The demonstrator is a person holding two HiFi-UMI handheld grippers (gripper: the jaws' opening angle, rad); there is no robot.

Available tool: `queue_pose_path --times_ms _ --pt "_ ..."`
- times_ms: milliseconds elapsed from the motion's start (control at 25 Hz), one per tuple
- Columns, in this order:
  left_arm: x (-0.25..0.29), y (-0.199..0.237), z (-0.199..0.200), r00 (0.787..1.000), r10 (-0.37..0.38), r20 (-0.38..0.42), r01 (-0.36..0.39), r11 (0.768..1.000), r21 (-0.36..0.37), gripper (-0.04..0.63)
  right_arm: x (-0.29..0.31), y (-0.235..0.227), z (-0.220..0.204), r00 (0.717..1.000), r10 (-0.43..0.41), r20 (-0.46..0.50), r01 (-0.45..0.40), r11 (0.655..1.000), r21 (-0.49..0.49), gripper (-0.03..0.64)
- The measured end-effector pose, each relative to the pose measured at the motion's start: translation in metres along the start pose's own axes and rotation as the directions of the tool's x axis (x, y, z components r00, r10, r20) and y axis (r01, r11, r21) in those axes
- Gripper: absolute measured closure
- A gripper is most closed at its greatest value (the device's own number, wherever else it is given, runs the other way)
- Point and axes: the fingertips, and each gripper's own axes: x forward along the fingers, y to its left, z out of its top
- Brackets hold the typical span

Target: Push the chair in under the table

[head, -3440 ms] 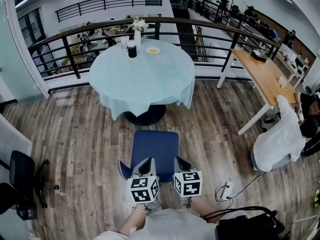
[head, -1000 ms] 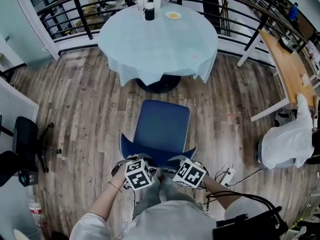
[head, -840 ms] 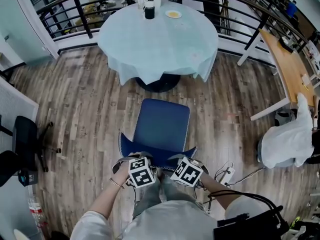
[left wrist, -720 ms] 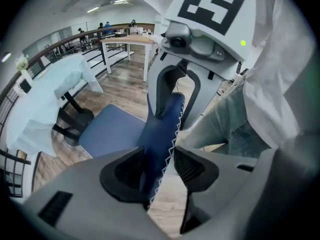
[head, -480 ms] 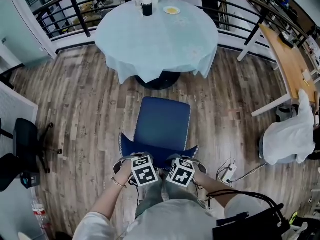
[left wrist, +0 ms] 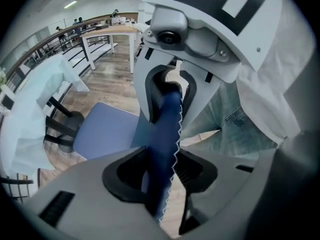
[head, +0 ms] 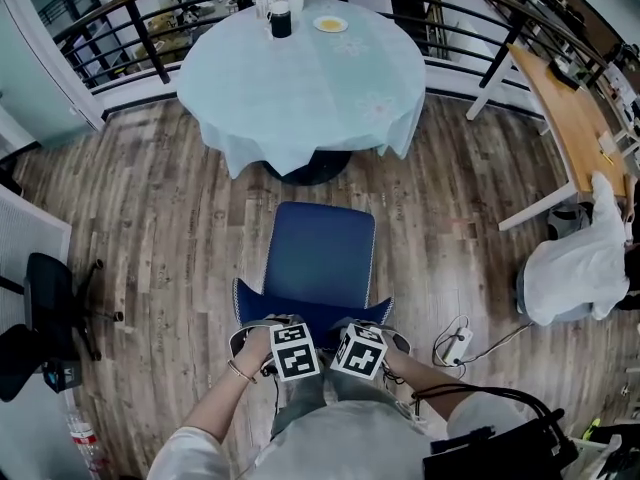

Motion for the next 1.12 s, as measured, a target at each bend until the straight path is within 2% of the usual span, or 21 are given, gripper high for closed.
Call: queue_pose_path --times_ms 200,360,560,720,1120 --pt "0.001 0.002 0.001 0.999 -0.014 0.049 0.015 1.000 -0.019 0.433 0.000 -0.002 0.000 1.000 0.013 0.004 -0.013 1.000 -0.002 0.443" --pt "0.000 0.005 0.007 0.997 0.015 0.072 -0.013 1.000 -0.024 0.433 -0.003 -0.004 -0.003 1.000 0.016 0.003 -0.016 1.000 -0.014 0.443" --pt "0.001 0.006 0.010 0.996 0.002 0.084 0.001 0.999 -0.032 0.426 -0.004 -0.006 -0.004 1.000 0.013 -0.017 -0.014 0.999 -0.046 0.442" --pt "0.001 0.016 0.021 0.993 0.036 0.111 -0.032 0.999 -0.040 0.426 -0.010 -0.019 -0.010 1.000 -0.014 -0.019 0.013 0.999 -0.036 0.443" --pt "0.000 0.073 0.064 0.983 0.117 0.140 -0.107 0.991 -0.078 0.428 -0.036 -0.090 -0.022 0.991 -0.132 -0.016 0.132 0.991 0.000 0.443"
